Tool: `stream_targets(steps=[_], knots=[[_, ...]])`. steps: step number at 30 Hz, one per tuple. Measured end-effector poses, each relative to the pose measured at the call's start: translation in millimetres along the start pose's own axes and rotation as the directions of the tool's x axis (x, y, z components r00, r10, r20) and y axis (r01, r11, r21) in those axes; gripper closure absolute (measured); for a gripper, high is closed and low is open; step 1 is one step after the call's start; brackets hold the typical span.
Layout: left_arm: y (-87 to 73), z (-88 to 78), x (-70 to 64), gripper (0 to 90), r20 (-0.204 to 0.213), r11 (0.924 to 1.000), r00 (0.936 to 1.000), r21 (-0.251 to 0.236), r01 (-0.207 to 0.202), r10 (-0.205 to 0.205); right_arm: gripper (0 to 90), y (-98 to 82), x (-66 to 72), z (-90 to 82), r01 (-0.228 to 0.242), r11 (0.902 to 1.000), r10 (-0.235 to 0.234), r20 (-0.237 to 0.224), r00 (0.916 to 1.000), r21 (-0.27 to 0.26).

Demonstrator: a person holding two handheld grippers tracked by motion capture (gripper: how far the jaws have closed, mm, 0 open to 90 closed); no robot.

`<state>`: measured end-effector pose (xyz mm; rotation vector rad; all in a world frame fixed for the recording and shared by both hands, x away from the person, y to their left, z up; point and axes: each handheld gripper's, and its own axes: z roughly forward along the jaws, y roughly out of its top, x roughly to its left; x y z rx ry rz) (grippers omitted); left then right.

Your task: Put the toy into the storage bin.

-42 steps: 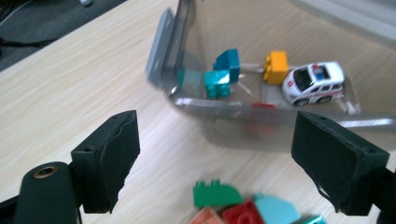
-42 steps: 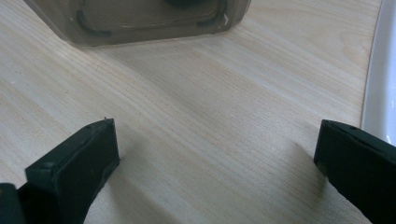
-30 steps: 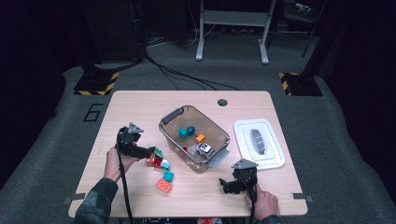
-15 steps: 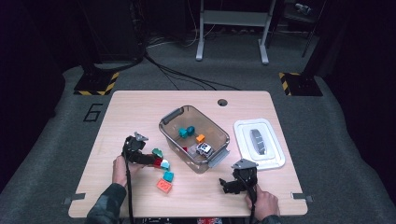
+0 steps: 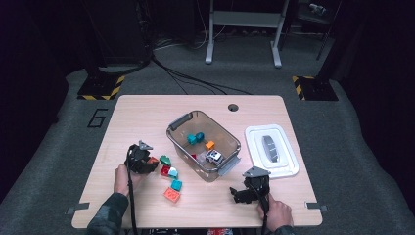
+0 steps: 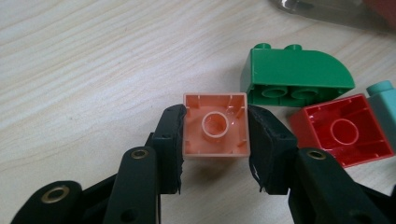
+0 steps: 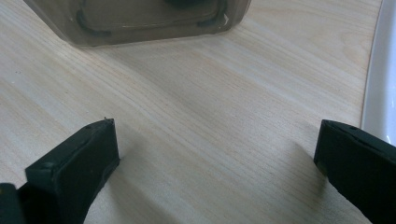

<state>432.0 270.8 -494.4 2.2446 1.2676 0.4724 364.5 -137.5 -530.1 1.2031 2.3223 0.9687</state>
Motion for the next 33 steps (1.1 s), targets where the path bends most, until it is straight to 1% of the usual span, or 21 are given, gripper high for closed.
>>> stream_targets(steps=[2,6,9,12,14,16,19,23,25,28,31,32,33], knots=[[1.2,-2.5,-1.2,58.8,-0.008,0.9999,0.9999,-0.002,-0.012,0.012,0.0,0.0,0.0,0.0,0.000,1.0000,0.000,0.000,1.0000,0.000],[1.7,-6.5,-1.1,58.9,-0.007,0.9999,0.9998,-0.002,-0.016,0.016,0.0,0.0,0.0,0.0,0.000,1.0000,0.000,0.000,1.0000,-0.001],[4.8,-14.1,3.7,58.9,-0.003,0.9998,1.0000,-0.020,-0.003,0.003,0.0,0.0,0.0,0.0,0.000,1.0000,0.000,0.000,1.0000,-0.001],[9.3,-22.8,6.4,58.9,-0.004,0.9991,1.0000,-0.042,0.000,0.000,0.0,0.0,0.0,0.0,0.000,1.0000,0.000,0.000,1.0000,0.000],[13.1,-29.5,7.8,58.9,-0.005,0.9989,1.0000,-0.047,-0.004,0.003,0.0,0.0,0.0,0.0,0.000,1.0000,0.000,0.000,1.0000,0.000],[17.1,-35.1,8.9,58.9,-0.005,0.9979,1.0000,-0.065,-0.003,0.003,0.0,0.0,0.0,0.0,0.000,1.0000,0.000,0.000,1.0000,0.000],[23.0,-43.0,10.1,58.9,-0.007,0.9973,1.0000,-0.073,-0.003,0.003,0.0,0.0,0.0,0.0,0.000,1.0000,0.000,0.000,1.0000,0.000],[30.8,-51.4,11.6,58.9,-0.012,0.9962,0.9999,-0.086,-0.011,0.010,0.0,0.0,0.0,0.0,0.000,1.0000,0.000,0.000,1.0000,0.000],[35.7,-56.1,12.4,58.9,-0.014,0.9947,0.9998,-0.102,-0.013,0.011,0.0,0.0,-0.1,0.0,0.001,1.0000,-0.001,0.001,1.0000,-0.001],[43.9,-63.9,13.0,58.9,-0.016,0.9928,0.9997,-0.118,-0.020,0.018,0.0,0.0,0.0,0.0,0.001,1.0000,-0.001,0.000,1.0000,0.000],[52.5,-71.4,12.6,58.9,-0.028,0.9911,0.9991,-0.129,-0.035,0.031,0.0,0.0,0.0,0.0,0.000,1.0000,0.000,0.000,1.0000,0.000],[55.4,-74.2,12.5,58.9,-0.024,0.9909,0.9991,-0.129,-0.038,0.036,0.0,0.0,0.0,0.0,0.001,1.0000,-0.001,0.000,1.0000,0.000],[58.8,-76.5,11.7,58.9,-0.030,0.9895,0.9989,-0.139,-0.040,0.037,0.0,0.0,0.0,0.0,0.001,1.0000,-0.001,0.000,1.0000,0.000]])
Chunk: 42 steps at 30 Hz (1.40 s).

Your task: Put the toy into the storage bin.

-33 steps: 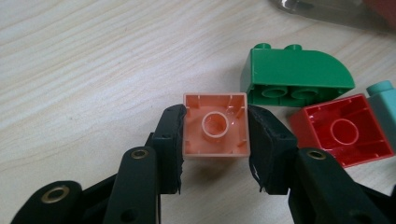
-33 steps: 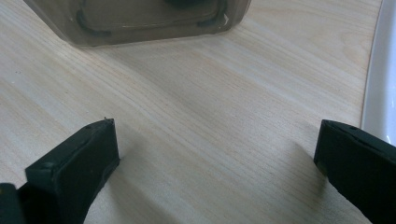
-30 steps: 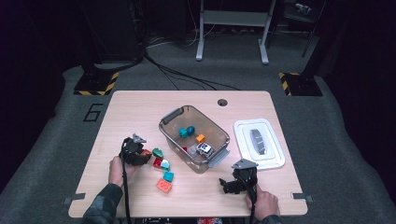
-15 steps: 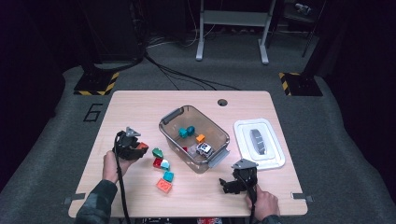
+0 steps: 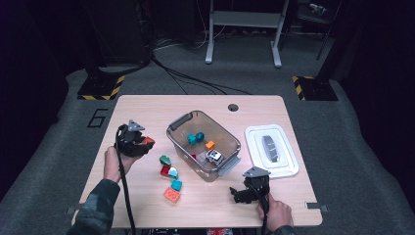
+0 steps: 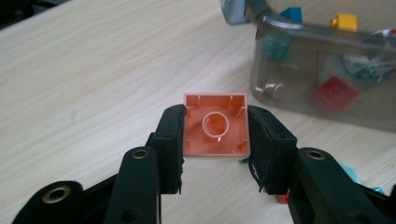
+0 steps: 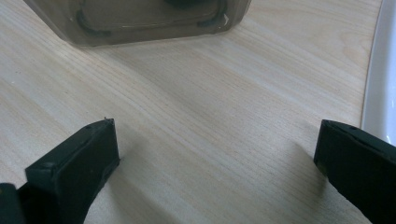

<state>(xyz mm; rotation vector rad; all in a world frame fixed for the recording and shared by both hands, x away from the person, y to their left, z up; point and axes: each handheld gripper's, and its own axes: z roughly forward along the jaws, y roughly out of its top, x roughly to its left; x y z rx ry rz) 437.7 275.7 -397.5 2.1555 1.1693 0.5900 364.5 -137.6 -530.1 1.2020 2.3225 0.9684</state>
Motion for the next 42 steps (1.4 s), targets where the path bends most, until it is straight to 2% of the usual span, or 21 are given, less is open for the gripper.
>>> stream_targets(steps=[10,19,26,31,42], knots=[[29.3,-13.3,-5.1,58.9,-0.004,0.9984,0.9991,-0.038,-0.042,0.041,0.0,0.0,0.1,0.0,-0.001,1.0000,0.001,0.000,1.0000,0.000],[48.6,-14.3,-14.8,58.8,0.015,0.9959,0.9964,-0.035,-0.083,0.084,0.0,0.0,0.0,0.0,-0.001,1.0000,0.001,0.000,1.0000,-0.001],[60.1,-6.3,-28.7,58.8,0.031,0.9932,0.9935,-0.041,-0.109,0.110,0.0,0.0,0.0,0.0,-0.001,1.0000,0.001,0.000,1.0000,-0.001],[65.7,1.6,-39.6,58.7,0.057,0.9923,0.9909,-0.029,-0.120,0.122,0.0,0.0,0.0,0.0,0.000,1.0000,0.000,0.000,1.0000,0.000],[70.0,23.7,-55.9,58.6,0.098,0.9901,0.9853,0.001,-0.140,0.140,0.0,0.0,0.0,0.0,0.000,1.0000,0.000,0.000,1.0000,-0.001]])
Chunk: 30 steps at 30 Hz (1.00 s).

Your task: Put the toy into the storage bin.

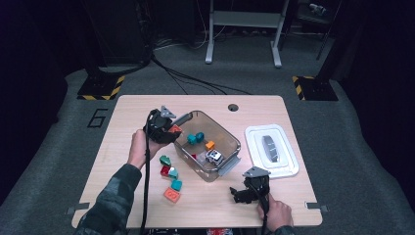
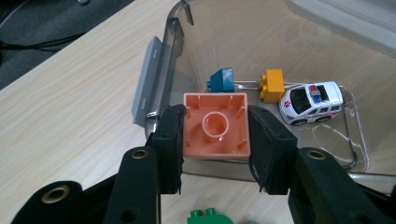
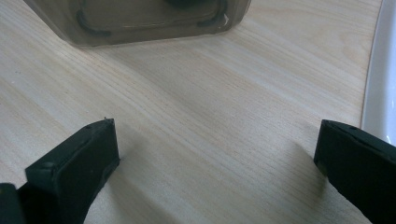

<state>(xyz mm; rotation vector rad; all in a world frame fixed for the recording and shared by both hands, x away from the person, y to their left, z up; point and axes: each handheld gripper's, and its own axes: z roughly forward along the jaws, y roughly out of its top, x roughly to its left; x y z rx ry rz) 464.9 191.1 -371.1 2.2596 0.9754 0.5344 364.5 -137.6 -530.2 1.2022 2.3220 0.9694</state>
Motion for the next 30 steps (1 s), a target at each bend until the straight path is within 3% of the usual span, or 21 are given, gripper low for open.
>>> stream_targets(steps=[7,16,30], knots=[[-2.6,12.1,-3.4,58.5,0.021,0.9993,0.9998,0.038,-0.005,0.004,0.0,0.0,0.0,0.0,0.000,1.0000,0.000,0.000,1.0000,0.001],[-4.8,12.2,-2.9,56.1,0.030,0.9991,0.9995,0.043,-0.009,0.007,0.0,0.0,0.0,0.0,0.000,1.0000,0.000,0.000,1.0000,0.001],[-22.5,-19.8,5.8,18.2,-0.014,0.9985,0.9988,-0.031,0.046,-0.046,0.0,0.0,0.0,0.0,0.001,1.0000,-0.001,0.000,1.0000,0.001]])
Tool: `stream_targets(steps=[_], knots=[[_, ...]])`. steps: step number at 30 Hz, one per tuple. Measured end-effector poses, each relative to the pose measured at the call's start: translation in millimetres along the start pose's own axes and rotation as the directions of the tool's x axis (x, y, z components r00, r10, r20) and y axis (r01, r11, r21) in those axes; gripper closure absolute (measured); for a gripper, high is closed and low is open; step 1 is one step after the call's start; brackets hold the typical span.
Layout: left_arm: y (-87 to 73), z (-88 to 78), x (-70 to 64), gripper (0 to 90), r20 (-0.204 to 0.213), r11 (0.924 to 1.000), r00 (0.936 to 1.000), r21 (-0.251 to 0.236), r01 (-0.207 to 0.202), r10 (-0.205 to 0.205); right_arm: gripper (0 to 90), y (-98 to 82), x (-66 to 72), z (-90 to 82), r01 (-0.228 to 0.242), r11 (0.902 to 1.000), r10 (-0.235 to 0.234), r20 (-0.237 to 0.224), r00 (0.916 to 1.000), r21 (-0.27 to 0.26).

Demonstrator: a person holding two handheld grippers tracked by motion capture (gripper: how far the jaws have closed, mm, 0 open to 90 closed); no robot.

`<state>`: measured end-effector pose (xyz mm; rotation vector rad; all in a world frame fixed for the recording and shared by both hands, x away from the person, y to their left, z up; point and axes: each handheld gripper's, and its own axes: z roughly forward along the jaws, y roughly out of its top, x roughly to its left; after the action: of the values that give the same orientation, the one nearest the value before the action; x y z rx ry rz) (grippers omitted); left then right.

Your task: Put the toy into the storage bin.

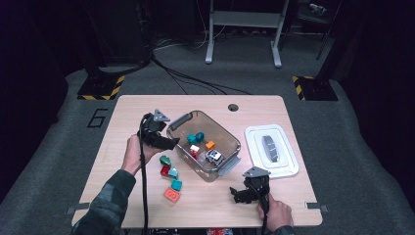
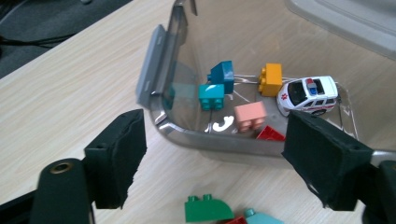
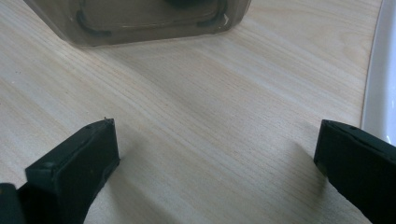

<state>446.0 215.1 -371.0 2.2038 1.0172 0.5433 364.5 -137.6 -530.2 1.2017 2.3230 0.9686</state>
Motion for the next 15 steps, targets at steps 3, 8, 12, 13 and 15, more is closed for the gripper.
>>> stream_targets(steps=[3,8,12,13,15], knots=[[-12.1,-4.5,4.3,15.5,-0.016,0.9999,0.9998,0.001,0.015,-0.015,0.0,0.0,0.0,0.0,0.000,1.0000,0.000,0.000,1.0000,0.000],[-33.7,-6.8,13.8,11.8,-0.022,0.9988,0.9987,0.016,0.046,-0.046,0.0,0.0,0.0,0.0,0.000,1.0000,0.000,0.000,1.0000,0.000],[-50.5,-2.6,17.1,9.6,-0.023,0.9973,0.9974,0.025,0.069,-0.068,0.0,0.0,0.0,0.1,0.000,1.0000,0.000,0.000,1.0000,-0.001],[-54.8,-0.9,17.4,9.3,-0.024,0.9967,0.9968,0.028,0.076,-0.076,0.0,0.0,0.1,0.0,-0.001,1.0000,0.001,0.001,1.0000,-0.001],[-62.6,2.9,17.9,9.4,-0.023,0.9953,0.9957,0.035,0.090,-0.089,0.0,0.0,0.1,0.0,-0.001,1.0000,0.001,0.001,1.0000,-0.001]])
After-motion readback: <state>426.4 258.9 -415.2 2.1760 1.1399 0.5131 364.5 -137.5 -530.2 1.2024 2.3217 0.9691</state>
